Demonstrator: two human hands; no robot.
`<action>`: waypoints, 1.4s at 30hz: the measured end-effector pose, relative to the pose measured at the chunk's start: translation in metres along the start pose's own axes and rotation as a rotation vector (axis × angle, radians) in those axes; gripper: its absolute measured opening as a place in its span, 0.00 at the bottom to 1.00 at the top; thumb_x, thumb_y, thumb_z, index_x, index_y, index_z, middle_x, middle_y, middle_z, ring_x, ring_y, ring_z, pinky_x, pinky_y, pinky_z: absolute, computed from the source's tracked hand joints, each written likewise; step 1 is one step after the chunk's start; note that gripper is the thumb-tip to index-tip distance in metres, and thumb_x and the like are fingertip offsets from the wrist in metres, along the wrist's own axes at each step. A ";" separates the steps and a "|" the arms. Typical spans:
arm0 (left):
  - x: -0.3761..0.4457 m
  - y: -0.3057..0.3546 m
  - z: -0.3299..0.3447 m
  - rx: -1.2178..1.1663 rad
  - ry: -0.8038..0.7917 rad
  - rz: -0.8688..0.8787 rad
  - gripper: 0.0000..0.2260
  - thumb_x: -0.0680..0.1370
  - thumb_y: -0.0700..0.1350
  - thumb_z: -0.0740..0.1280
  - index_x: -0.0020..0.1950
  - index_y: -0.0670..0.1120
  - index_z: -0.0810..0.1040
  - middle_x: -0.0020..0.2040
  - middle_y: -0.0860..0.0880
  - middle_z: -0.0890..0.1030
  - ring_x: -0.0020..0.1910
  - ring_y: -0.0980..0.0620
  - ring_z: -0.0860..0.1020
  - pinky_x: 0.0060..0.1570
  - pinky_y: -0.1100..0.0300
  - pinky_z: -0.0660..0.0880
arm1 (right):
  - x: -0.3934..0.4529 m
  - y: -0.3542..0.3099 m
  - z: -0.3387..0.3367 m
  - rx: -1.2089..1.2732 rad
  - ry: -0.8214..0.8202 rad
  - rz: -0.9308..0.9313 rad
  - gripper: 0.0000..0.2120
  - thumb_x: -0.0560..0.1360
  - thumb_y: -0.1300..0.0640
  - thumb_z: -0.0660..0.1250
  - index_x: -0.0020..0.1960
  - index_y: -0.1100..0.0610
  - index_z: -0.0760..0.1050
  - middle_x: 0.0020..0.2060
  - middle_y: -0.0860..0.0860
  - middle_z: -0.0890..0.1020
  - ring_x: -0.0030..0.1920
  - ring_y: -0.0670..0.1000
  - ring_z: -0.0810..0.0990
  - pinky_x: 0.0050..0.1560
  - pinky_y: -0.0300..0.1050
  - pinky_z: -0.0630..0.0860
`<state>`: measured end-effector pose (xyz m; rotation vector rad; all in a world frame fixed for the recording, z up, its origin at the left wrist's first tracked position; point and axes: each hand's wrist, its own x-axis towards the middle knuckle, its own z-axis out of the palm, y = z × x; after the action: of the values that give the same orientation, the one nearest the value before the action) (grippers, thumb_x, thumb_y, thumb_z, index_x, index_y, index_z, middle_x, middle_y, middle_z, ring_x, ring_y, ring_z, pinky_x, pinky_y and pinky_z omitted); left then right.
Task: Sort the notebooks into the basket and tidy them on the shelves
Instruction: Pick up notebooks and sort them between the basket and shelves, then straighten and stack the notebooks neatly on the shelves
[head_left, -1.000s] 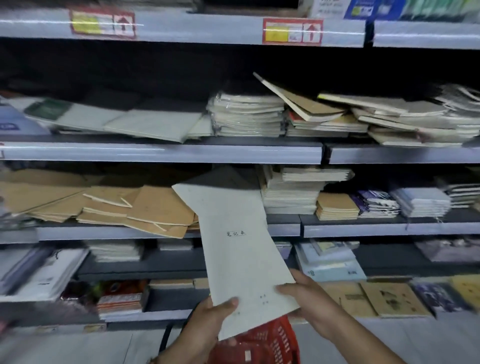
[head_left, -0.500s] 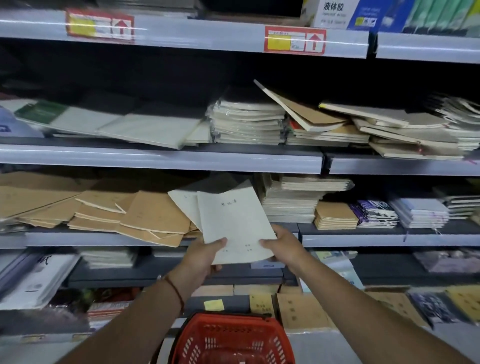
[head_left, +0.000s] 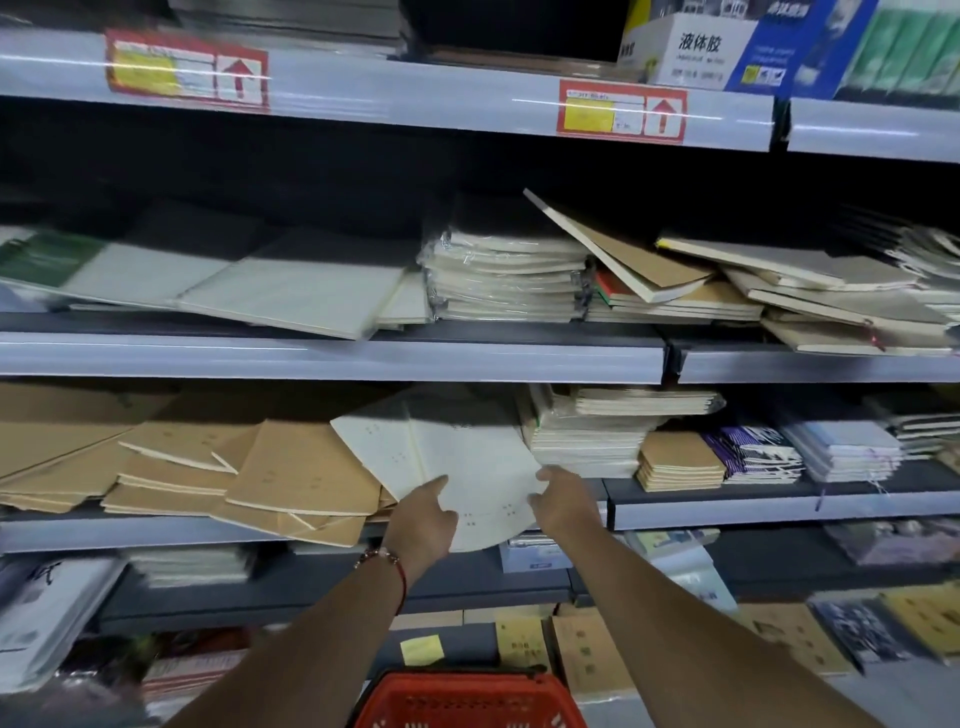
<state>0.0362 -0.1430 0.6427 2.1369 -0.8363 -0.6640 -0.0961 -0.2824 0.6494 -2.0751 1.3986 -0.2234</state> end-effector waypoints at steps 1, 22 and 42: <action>0.002 0.000 0.000 0.080 0.004 0.023 0.26 0.81 0.40 0.61 0.79 0.48 0.62 0.61 0.44 0.81 0.40 0.50 0.82 0.39 0.59 0.81 | 0.003 0.003 0.002 0.014 -0.046 0.013 0.23 0.78 0.60 0.66 0.73 0.55 0.69 0.67 0.55 0.75 0.62 0.55 0.78 0.52 0.41 0.76; 0.007 0.029 -0.005 0.900 0.058 0.162 0.17 0.81 0.50 0.56 0.68 0.47 0.69 0.47 0.49 0.80 0.45 0.48 0.79 0.38 0.57 0.71 | -0.005 0.026 0.006 -0.075 -0.145 -0.098 0.31 0.76 0.53 0.66 0.78 0.51 0.62 0.74 0.54 0.66 0.65 0.55 0.74 0.56 0.43 0.74; -0.169 0.065 -0.328 0.922 0.515 0.414 0.39 0.70 0.79 0.44 0.78 0.67 0.43 0.80 0.55 0.38 0.80 0.49 0.41 0.76 0.53 0.45 | -0.172 -0.188 -0.175 -0.236 0.007 -0.943 0.27 0.79 0.40 0.62 0.76 0.34 0.58 0.76 0.33 0.56 0.77 0.38 0.54 0.74 0.38 0.57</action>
<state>0.1217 0.0924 0.9213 2.5811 -1.3815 0.5970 -0.1030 -0.1536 0.9306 -2.7933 0.3538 -0.4545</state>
